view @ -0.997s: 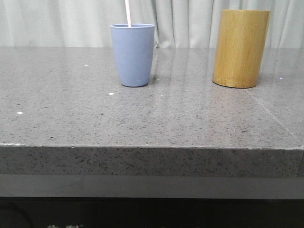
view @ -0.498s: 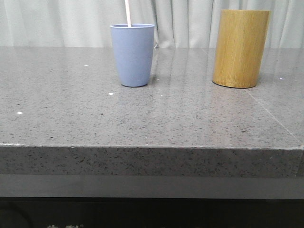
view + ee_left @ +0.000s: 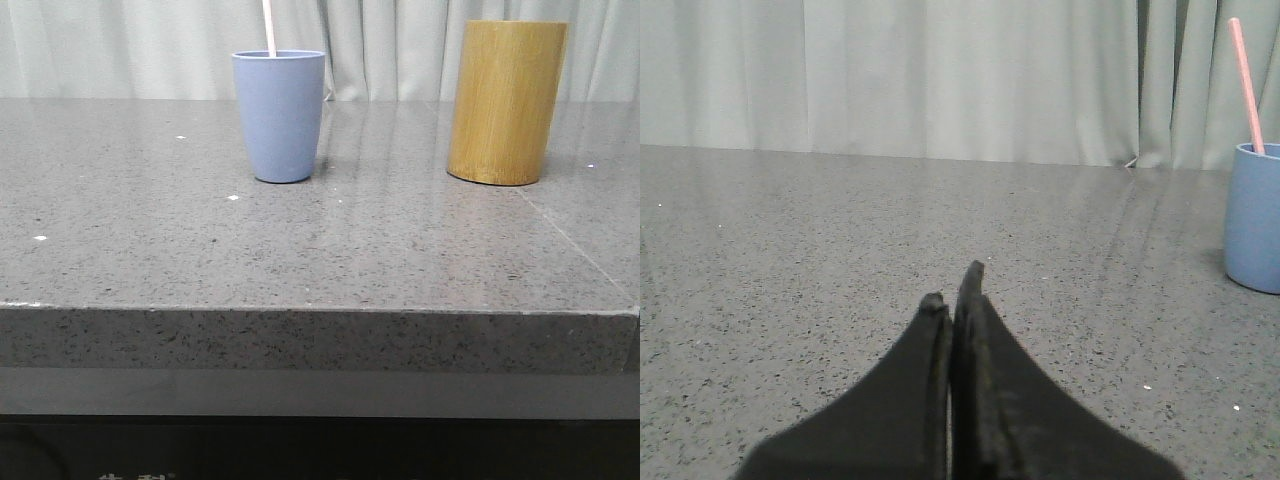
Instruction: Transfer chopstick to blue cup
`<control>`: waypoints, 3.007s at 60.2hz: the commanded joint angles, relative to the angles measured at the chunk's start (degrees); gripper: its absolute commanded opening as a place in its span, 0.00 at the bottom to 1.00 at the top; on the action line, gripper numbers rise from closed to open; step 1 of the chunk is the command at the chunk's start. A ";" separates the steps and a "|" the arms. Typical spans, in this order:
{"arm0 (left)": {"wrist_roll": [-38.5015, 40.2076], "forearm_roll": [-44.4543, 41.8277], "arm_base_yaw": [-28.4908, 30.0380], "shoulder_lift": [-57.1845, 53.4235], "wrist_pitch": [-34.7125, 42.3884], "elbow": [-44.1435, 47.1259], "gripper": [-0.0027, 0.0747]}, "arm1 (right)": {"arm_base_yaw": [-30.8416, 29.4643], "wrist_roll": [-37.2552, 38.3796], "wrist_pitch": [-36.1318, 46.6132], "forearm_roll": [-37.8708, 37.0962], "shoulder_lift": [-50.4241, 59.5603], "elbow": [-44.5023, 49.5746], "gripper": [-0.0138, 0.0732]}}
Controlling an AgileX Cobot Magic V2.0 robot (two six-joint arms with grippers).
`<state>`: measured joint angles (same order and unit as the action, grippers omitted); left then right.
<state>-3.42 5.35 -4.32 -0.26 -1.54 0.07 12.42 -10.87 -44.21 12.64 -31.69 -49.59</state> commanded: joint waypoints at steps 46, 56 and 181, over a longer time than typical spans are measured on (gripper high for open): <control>0.63 0.01 0.14 -1.42 5.18 0.53 0.01 | -0.35 -0.13 4.12 0.63 -0.18 -1.33 0.08; 0.63 0.01 0.14 -1.42 5.18 0.53 0.01 | -0.76 -0.62 8.73 -1.73 1.22 1.38 0.08; 0.63 0.01 0.14 -1.42 5.18 0.53 0.01 | -12.31 11.32 45.29 -10.89 33.50 50.91 0.08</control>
<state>-3.30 5.35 -4.23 -0.26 -1.41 0.07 0.50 0.00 -2.16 2.53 0.56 1.61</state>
